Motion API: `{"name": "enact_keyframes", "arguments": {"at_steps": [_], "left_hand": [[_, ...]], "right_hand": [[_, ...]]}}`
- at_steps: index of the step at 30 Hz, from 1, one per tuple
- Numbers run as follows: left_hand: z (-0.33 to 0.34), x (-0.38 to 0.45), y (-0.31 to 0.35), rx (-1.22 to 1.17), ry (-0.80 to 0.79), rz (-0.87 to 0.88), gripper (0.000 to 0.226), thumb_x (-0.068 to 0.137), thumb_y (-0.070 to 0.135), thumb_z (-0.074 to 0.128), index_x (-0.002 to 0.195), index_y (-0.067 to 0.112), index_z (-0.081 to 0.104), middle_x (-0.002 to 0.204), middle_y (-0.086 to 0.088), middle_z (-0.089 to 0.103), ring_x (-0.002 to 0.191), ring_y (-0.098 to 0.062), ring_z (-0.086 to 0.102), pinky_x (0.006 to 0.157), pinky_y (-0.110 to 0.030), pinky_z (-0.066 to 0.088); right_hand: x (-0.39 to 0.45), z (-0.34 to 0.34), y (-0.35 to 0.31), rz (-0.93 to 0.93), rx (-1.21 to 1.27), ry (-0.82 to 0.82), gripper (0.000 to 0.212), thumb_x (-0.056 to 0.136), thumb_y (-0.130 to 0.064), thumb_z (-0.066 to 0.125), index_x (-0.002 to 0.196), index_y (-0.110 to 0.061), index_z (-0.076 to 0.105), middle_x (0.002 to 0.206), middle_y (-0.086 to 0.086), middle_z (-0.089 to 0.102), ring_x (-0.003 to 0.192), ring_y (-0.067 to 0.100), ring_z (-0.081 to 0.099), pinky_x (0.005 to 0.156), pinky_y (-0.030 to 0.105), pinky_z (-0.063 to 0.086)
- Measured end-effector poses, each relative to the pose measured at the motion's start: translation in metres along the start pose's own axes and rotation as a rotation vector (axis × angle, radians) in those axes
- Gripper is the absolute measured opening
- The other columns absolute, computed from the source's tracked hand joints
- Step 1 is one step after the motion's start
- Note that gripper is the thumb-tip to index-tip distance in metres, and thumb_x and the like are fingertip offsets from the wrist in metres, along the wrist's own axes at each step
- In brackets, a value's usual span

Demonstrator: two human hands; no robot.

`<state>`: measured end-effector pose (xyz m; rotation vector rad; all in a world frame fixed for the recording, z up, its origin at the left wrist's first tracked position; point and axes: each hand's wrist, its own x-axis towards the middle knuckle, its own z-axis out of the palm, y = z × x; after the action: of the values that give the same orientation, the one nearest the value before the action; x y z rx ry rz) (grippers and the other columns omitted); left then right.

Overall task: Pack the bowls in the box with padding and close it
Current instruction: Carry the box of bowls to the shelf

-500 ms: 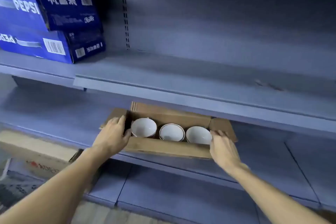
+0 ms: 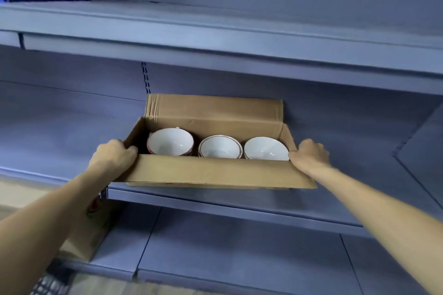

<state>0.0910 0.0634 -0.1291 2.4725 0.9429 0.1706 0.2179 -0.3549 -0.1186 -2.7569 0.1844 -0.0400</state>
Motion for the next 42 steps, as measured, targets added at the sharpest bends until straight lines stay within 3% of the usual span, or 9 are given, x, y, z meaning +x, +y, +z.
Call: {"name": "enact_keyframes", "arguments": {"at_steps": [4,10,16,22,26,32,42], "left_hand": [[-0.003,0.013,0.007,0.057,0.028,0.023,0.015,0.091,0.015,0.057,0.102,0.008,0.061,0.082,-0.016,0.057,0.072,-0.034,0.058,0.07,-0.039,0.052],[0.002,-0.004,0.0,0.113,0.138,0.063,0.013,0.085,0.004,0.056,0.095,0.002,0.063,0.084,-0.019,0.057,0.076,-0.039,0.055,0.071,-0.042,0.053],[-0.009,-0.073,-0.008,0.115,0.101,0.08,0.008,0.083,0.003,0.056,0.087,0.0,0.062,0.092,-0.025,0.064,0.085,-0.046,0.06,0.074,-0.044,0.051],[-0.043,-0.161,-0.017,0.147,0.046,0.104,0.003,0.08,0.006,0.058,0.082,0.004,0.059,0.093,-0.031,0.066,0.09,-0.051,0.06,0.071,-0.042,0.043],[-0.08,-0.227,-0.012,0.114,0.03,0.092,0.003,0.08,0.005,0.058,0.083,0.005,0.057,0.09,-0.031,0.066,0.083,-0.05,0.06,0.069,-0.043,0.045],[-0.149,-0.322,0.003,0.088,-0.047,0.065,0.005,0.079,0.001,0.055,0.083,0.002,0.057,0.085,-0.031,0.065,0.079,-0.047,0.059,0.07,-0.046,0.05],[-0.202,-0.383,0.065,0.107,-0.121,0.254,0.004,0.083,0.005,0.056,0.087,0.006,0.058,0.087,-0.023,0.066,0.081,-0.044,0.061,0.073,-0.045,0.053]], "right_hand": [[-0.004,-0.006,-0.003,0.0,-0.114,-0.012,0.024,0.096,-0.033,0.054,0.081,-0.014,0.052,0.091,0.007,0.054,0.09,0.034,0.051,0.07,0.036,0.042],[-0.018,-0.014,0.002,-0.039,-0.149,-0.055,0.019,0.094,-0.017,0.053,0.076,-0.015,0.048,0.089,0.007,0.057,0.092,0.035,0.058,0.065,0.036,0.043],[-0.065,-0.031,0.041,-0.045,-0.114,-0.038,0.024,0.096,-0.017,0.049,0.072,-0.012,0.047,0.077,0.005,0.051,0.082,0.034,0.054,0.06,0.034,0.039],[-0.145,-0.079,0.081,-0.009,-0.101,-0.109,0.024,0.095,-0.012,0.044,0.07,-0.01,0.045,0.077,0.005,0.052,0.081,0.035,0.051,0.061,0.035,0.037],[-0.198,-0.119,0.099,0.042,-0.077,-0.139,0.024,0.094,-0.01,0.042,0.069,-0.01,0.044,0.087,0.012,0.061,0.083,0.036,0.054,0.062,0.036,0.038],[-0.28,-0.192,0.116,0.1,-0.098,-0.147,0.025,0.099,-0.017,0.046,0.091,-0.006,0.066,0.108,0.016,0.067,0.103,0.042,0.061,0.07,0.036,0.038],[-0.364,-0.294,0.165,0.259,-0.118,-0.053,0.025,0.101,-0.021,0.048,0.091,-0.007,0.066,0.111,0.016,0.068,0.105,0.04,0.064,0.073,0.038,0.04]]}}
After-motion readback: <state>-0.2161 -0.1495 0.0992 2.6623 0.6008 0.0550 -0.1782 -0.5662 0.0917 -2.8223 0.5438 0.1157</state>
